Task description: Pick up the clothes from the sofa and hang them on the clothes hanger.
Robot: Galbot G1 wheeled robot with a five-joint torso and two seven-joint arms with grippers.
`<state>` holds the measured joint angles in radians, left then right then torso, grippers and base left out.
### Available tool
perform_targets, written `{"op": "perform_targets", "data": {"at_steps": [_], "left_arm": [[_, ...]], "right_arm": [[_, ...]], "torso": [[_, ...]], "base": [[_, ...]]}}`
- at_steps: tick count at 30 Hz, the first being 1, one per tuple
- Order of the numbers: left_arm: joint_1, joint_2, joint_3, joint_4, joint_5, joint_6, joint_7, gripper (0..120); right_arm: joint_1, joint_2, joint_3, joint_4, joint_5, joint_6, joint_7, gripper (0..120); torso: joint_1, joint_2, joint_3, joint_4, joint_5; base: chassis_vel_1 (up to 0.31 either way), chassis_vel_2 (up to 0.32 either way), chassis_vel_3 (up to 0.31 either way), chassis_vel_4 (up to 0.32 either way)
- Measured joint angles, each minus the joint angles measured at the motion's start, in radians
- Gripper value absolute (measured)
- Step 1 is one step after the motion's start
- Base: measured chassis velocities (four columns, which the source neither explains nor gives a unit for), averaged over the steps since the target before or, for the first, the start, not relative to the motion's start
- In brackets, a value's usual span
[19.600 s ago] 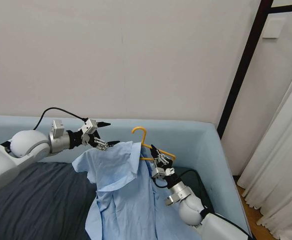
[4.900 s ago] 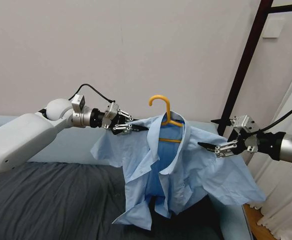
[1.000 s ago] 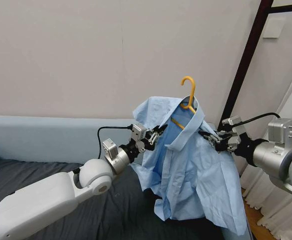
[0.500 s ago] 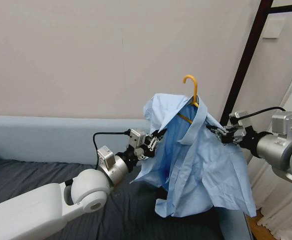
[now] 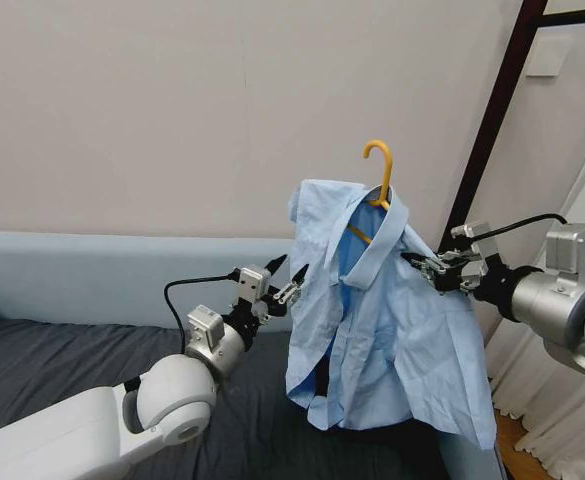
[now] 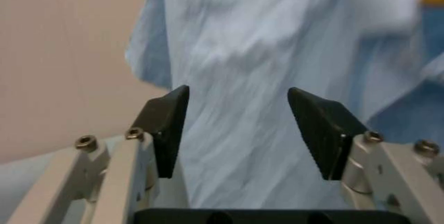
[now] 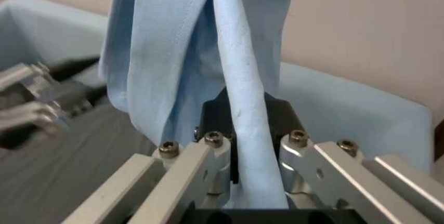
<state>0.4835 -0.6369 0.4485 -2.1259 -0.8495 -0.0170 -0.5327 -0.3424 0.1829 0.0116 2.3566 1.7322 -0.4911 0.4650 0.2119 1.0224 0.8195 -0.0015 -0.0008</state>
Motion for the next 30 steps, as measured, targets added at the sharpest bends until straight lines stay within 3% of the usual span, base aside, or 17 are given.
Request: {"op": "perform_targets", "data": {"at_steps": [4, 8, 14, 22, 30], "left_arm": [[0.11, -0.006, -0.049, 0.039, 0.056, -0.045, -0.005, 78], [0.279, -0.062, -0.161, 0.071, 0.103, -0.082, 0.001, 95], [0.362, -0.122, -0.194, 0.126, 0.159, -0.105, 0.013, 100], [0.425, -0.198, -0.139, 0.258, 0.276, -0.177, 0.079, 100], [0.37, -0.224, -0.048, 0.338, 0.316, -0.196, 0.147, 100]], "right_arm": [[0.05, -0.004, 0.0, 0.003, 0.065, 0.0, 0.01, 7], [0.116, -0.019, -0.001, -0.001, 0.144, -0.004, 0.02, 7], [0.164, -0.03, -0.001, 0.0, 0.219, -0.013, 0.039, 7], [0.203, -0.046, 0.0, 0.018, 0.27, -0.014, 0.051, 7], [0.215, -0.037, 0.0, 0.032, 0.285, -0.011, 0.053, 7]], "torso": [[0.0, 0.0, 0.0, 0.0007, -0.0004], [0.0, 0.0, 0.0, 0.0001, -0.0001], [0.0, 0.0, 0.0, 0.0001, 0.0], [0.0, 0.0, 0.0, 0.0001, -0.0001], [0.0, 0.0, 0.0, 0.0004, 0.0001]], "base": [[0.0, 0.0, 0.0, 0.0], [0.0, 0.0, 0.0, 0.0], [0.0, 0.0, 0.0, 0.0], [0.0, 0.0, 0.0, 0.0], [0.0, 0.0, 0.0, 0.0]]}}
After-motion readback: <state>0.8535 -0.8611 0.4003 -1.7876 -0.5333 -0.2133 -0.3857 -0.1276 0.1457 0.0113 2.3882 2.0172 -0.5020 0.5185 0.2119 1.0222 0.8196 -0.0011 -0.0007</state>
